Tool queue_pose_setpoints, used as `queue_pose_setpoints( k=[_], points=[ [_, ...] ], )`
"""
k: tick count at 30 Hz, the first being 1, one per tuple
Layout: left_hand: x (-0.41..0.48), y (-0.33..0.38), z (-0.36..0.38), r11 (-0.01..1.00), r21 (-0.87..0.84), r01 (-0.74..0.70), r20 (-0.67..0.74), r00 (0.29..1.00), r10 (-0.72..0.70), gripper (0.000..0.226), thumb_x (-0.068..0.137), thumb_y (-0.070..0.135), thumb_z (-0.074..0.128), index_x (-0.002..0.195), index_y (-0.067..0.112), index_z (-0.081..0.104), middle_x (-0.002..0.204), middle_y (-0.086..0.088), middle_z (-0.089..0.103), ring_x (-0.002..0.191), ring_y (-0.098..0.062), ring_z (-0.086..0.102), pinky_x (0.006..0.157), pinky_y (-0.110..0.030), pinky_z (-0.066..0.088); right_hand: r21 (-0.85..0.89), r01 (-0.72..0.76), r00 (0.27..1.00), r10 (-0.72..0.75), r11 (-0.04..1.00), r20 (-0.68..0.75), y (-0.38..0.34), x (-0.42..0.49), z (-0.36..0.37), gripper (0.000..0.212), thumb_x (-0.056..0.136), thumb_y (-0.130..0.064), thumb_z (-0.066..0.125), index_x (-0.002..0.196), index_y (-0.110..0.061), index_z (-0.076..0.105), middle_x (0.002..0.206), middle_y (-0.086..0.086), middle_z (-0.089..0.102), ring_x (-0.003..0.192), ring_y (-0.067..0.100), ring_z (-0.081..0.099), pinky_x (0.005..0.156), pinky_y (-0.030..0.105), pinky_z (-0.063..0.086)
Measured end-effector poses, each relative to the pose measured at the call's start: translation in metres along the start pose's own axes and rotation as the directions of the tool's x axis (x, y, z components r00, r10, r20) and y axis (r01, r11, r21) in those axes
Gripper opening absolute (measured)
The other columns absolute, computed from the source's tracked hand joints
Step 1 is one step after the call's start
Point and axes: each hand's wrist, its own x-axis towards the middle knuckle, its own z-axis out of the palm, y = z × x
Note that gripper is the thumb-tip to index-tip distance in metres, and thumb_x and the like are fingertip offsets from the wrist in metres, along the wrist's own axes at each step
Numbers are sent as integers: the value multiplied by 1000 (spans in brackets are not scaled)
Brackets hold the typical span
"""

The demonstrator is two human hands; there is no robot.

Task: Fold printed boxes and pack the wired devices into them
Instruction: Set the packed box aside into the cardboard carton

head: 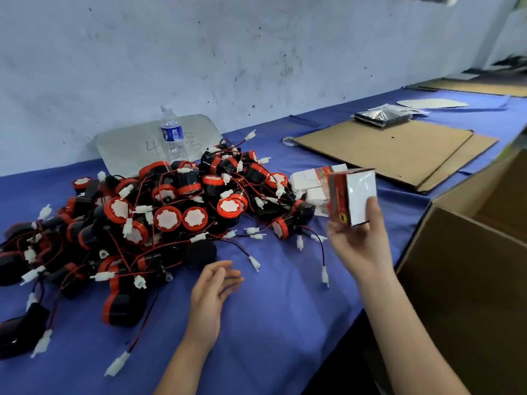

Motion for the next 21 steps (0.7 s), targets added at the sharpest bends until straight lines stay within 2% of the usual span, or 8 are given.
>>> queue_pose_setpoints(
  k=[2, 4, 7, 9, 12, 17, 19, 21],
  points=[
    [0, -4, -1, 998, 51, -23, 22, 1000, 22, 24, 101, 11, 40, 103, 7, 63, 88, -7, 71, 86, -21, 69, 78, -24, 55, 234, 92, 996, -86, 968, -37, -32, 2, 14, 61, 72, -27, 74, 126, -8, 55, 115, 14, 64, 83, 24, 68, 68, 29, 55],
    [2, -6, -1, 997, 69, -38, 40, 999, 35, 24, 101, 9, 40, 101, 7, 64, 87, -8, 71, 85, -21, 69, 78, -23, 55, 378, 174, 985, -153, 909, -84, -61, 3, 23, 56, 76, -20, 75, 123, 0, 53, 112, 23, 64, 97, 34, 67, 77, 38, 59],
    [4, -9, -1, 996, 68, -55, 39, 998, 52, 26, 101, 5, 39, 98, 6, 65, 84, -9, 71, 82, -19, 69, 77, -22, 56, 467, 265, 964, -228, 844, -136, -97, 6, 26, 32, 88, -19, 69, 105, 5, 59, 97, 24, 68, 102, 37, 65, 83, 40, 57],
    [5, -11, -1, 996, 67, -60, 46, 997, 57, 26, 101, 5, 39, 98, 5, 64, 83, -9, 71, 81, -18, 69, 77, -22, 56, 507, 318, 948, -267, 801, -172, -113, 8, 20, 32, 90, -23, 67, 100, 7, 61, 98, 22, 66, 104, 34, 64, 84, 38, 57],
    [6, -11, -2, 995, 72, -65, 46, 997, 62, 25, 101, 6, 39, 97, 4, 64, 83, -11, 70, 82, -19, 69, 79, -23, 57, 558, 332, 943, -276, 761, -185, -124, 12, 10, 38, 88, -28, 69, 104, 6, 59, 111, 21, 65, 106, 33, 64, 84, 38, 58],
    [6, -12, -3, 994, 85, -64, 46, 997, 61, 26, 101, 8, 40, 98, 5, 66, 87, -14, 70, 84, -22, 69, 80, -24, 57, 460, 283, 958, -225, 842, -177, -115, 23, 2, 62, 78, -41, 75, 114, 6, 57, 107, 18, 68, 95, 27, 69, 77, 34, 59],
    [5, -13, -5, 995, 85, -58, 50, 997, 54, 27, 101, 9, 41, 97, 7, 67, 88, -13, 70, 86, -23, 69, 82, -25, 57, 348, 240, 967, -193, 906, -164, -103, 28, 0, 48, 82, -36, 73, 105, 4, 62, 99, 13, 69, 89, 24, 70, 73, 31, 60],
    [5, -12, -4, 994, 91, -54, 56, 997, 49, 27, 100, 10, 41, 98, 8, 68, 89, -13, 71, 87, -23, 69, 83, -25, 57, 78, 185, 972, -171, 980, -159, -84, 35, -2, 24, 90, -27, 66, 92, -3, 64, 87, 8, 69, 78, 20, 69, 70, 28, 59]
  ],
)
